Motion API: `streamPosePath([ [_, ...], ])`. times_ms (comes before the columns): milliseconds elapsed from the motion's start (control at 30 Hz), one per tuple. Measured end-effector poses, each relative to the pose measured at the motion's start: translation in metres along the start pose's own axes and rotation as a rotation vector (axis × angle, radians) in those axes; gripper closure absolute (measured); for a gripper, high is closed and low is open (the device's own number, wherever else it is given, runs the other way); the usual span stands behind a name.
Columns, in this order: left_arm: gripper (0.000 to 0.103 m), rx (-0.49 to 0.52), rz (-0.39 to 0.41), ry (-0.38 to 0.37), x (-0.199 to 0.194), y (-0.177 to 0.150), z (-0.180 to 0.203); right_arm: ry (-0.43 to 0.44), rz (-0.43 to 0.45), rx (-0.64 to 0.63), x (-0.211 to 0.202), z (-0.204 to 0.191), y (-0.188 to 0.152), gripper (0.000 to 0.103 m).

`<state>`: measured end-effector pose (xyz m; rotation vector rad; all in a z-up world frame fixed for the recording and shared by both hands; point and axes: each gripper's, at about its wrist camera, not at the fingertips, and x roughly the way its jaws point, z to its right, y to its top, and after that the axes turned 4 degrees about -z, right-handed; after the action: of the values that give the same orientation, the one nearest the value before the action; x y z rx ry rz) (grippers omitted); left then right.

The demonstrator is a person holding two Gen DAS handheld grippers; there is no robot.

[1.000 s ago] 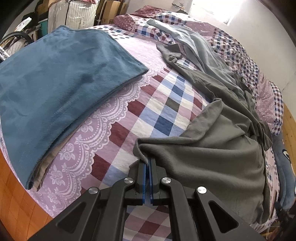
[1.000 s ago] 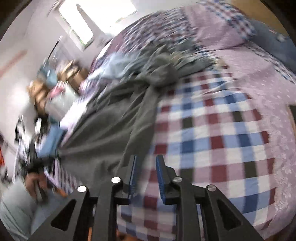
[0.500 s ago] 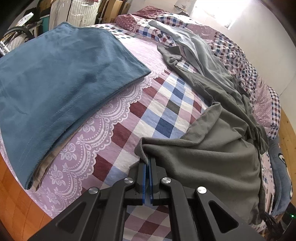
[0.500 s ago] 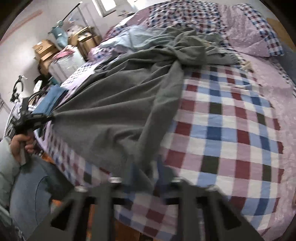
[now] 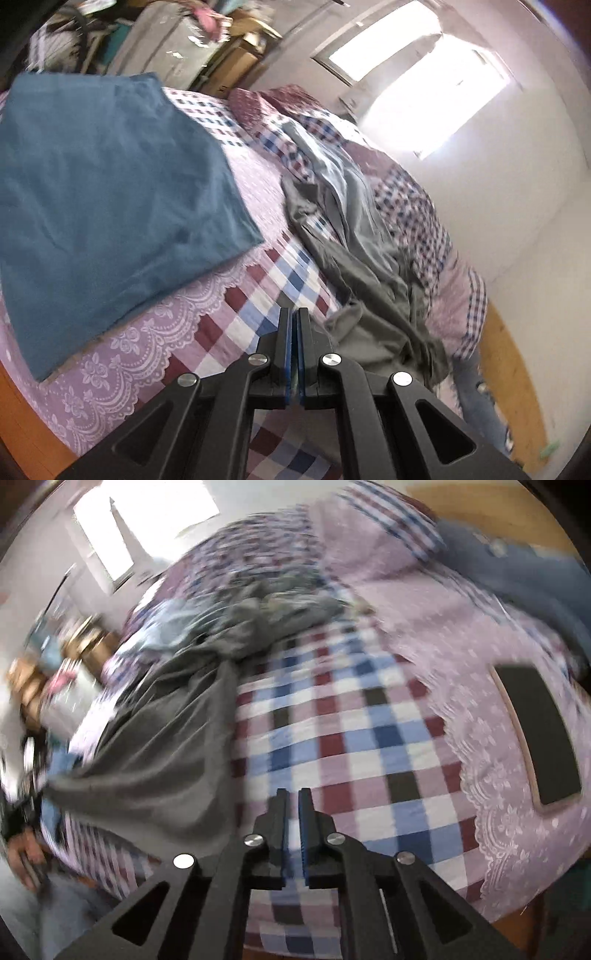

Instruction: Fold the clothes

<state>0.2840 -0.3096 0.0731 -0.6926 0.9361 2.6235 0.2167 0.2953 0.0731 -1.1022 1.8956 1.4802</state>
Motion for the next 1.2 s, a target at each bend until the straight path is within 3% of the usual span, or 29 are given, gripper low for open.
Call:
streamPosePath([
  [67,0.103,-0.03,0.015,-0.002,-0.001,0.004,-0.004,-0.004,0.004,-0.111,-0.003,-0.021,-0.01,0.063],
  [100,0.103,-0.043,0.021,-0.003,-0.002,0.004,-0.005,-0.004,0.001,-0.164,-0.003,-0.033,-0.016,0.059],
  [300,0.102,-0.053,-0.013,0.01,0.005,0.003,-0.008,-0.081,-0.078,-0.391,0.018,-0.074,-0.045,0.059],
  [400,0.102,-0.012,-0.134,0.05,0.025,-0.001,-0.005,-0.095,-0.108,-0.394,0.026,-0.071,-0.044,0.059],
  [567,0.098,0.065,-0.31,0.098,0.047,-0.014,-0.001,-0.08,-0.068,-0.32,0.022,-0.062,-0.032,0.059],
  [667,0.085,0.074,-0.322,0.124,0.043,-0.017,-0.007,-0.063,-0.044,-0.305,0.022,-0.065,-0.025,0.059],
  [733,0.062,0.053,-0.315,0.145,0.04,-0.016,-0.014,-0.055,-0.037,-0.319,0.023,-0.072,-0.023,0.059],
  [767,0.059,0.041,-0.311,0.155,0.038,-0.016,-0.018,-0.051,-0.035,-0.327,0.024,-0.075,-0.022,0.059],
  [900,0.055,0.0,-0.354,0.179,0.038,-0.017,-0.032,-0.032,-0.026,-0.338,0.027,-0.084,-0.018,0.059],
  [1067,0.054,0.023,-0.389,0.189,0.04,-0.02,-0.035,0.005,-0.005,-0.328,0.027,-0.092,-0.011,0.059],
  [1200,0.052,0.005,-0.446,0.144,0.042,-0.025,-0.043,0.028,0.001,-0.34,0.031,-0.104,-0.007,0.059],
])
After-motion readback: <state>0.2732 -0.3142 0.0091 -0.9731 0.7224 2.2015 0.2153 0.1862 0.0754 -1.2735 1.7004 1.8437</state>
